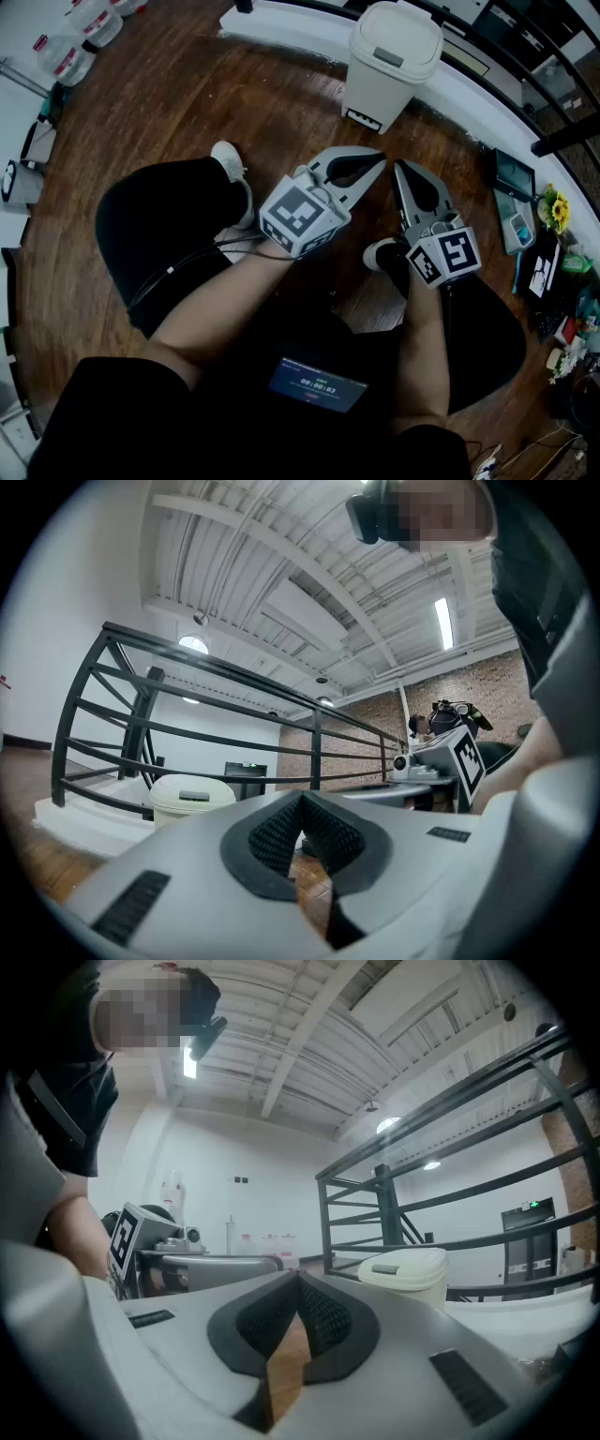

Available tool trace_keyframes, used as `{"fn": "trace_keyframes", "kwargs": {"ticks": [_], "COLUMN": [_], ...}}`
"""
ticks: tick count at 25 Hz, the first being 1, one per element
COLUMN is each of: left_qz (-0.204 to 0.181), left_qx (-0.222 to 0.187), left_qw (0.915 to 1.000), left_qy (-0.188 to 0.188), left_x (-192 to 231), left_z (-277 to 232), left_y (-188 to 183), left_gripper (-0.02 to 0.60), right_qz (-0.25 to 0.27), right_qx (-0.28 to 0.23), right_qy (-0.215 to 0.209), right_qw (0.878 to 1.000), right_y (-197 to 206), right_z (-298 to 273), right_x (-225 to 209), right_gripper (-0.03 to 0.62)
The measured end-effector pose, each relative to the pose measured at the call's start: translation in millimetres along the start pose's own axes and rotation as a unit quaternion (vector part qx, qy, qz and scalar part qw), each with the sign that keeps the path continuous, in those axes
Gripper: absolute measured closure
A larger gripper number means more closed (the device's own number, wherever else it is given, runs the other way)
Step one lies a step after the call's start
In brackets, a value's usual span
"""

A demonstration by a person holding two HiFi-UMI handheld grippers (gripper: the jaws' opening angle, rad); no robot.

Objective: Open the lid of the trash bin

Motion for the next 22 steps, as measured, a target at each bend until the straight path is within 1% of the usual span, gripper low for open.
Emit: {"fn": "trace_keyframes", "kwargs": {"ticks": [3, 6, 10, 14, 19, 22], "left_qz": [0.001, 0.008, 0.016, 0.036, 0.037, 0.052], "left_qx": [0.006, 0.014, 0.025, 0.035, 0.073, 0.088], "left_qw": [1.0000, 0.9998, 0.9990, 0.9976, 0.9952, 0.9926], "left_qy": [-0.007, -0.015, -0.033, -0.048, -0.054, -0.067], "left_x": [13, 30, 61, 90, 123, 147], "left_z": [-11, -21, -40, -60, -79, -83], "left_y": [-2, -1, 4, 11, 24, 32], "left_gripper": [0.545, 0.545, 0.545, 0.545, 0.545, 0.544], "right_qz": [0.003, -0.004, -0.032, -0.056, -0.062, -0.074], "right_qx": [0.008, 0.021, 0.026, 0.036, 0.063, 0.079], "right_qy": [-0.001, 0.001, 0.008, 0.022, 0.027, 0.036], "right_qw": [1.000, 1.000, 0.999, 0.998, 0.996, 0.993], "right_y": [5, 13, 29, 46, 66, 81], "right_z": [-15, -31, -58, -84, -117, -137], "right_x": [-11, -25, -51, -75, -99, -109], "right_gripper": [0.568, 0.568, 0.568, 0.568, 0.568, 0.568]}}
Point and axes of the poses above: the fingertips, and each gripper's own axes: z backward along the fingers, x to its left, y out of its underside, the point moved 10 cm from there along z, backward along the fingers, and after that the axes turned 10 degrees about z, right-handed, at the moved point
